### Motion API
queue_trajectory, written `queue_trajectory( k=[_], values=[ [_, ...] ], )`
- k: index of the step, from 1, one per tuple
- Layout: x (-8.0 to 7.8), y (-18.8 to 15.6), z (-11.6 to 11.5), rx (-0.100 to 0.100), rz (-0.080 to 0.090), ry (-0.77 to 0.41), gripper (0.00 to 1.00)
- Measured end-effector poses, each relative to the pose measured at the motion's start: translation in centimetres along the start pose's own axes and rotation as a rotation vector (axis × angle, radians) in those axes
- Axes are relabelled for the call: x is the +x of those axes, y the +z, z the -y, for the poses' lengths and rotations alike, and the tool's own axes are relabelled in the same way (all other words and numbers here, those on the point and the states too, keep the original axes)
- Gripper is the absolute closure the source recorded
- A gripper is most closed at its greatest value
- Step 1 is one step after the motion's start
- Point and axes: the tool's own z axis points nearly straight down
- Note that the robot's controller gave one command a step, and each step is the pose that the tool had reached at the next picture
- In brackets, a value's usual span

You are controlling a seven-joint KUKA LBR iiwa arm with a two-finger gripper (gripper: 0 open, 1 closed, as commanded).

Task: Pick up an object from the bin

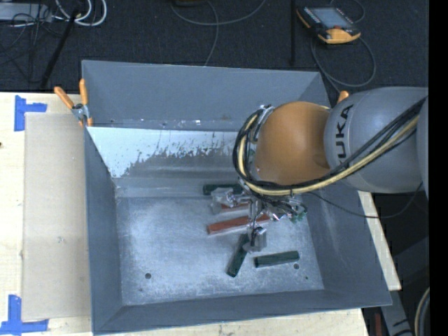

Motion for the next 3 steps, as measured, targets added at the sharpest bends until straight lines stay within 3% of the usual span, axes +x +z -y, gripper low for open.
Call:
queue_trajectory(
  k=[1, 2, 3],
  values=[
    [-0.5, 4.1, 0.7, -0.008, -0.009, -0.009, 0.0],
    [-0.8, 3.7, 0.8, -0.004, 0.001, -0.006, 1.0],
    [1.2, -10.8, -0.3, -0.002, 0.002, -0.184, 1.0]
  ],
)
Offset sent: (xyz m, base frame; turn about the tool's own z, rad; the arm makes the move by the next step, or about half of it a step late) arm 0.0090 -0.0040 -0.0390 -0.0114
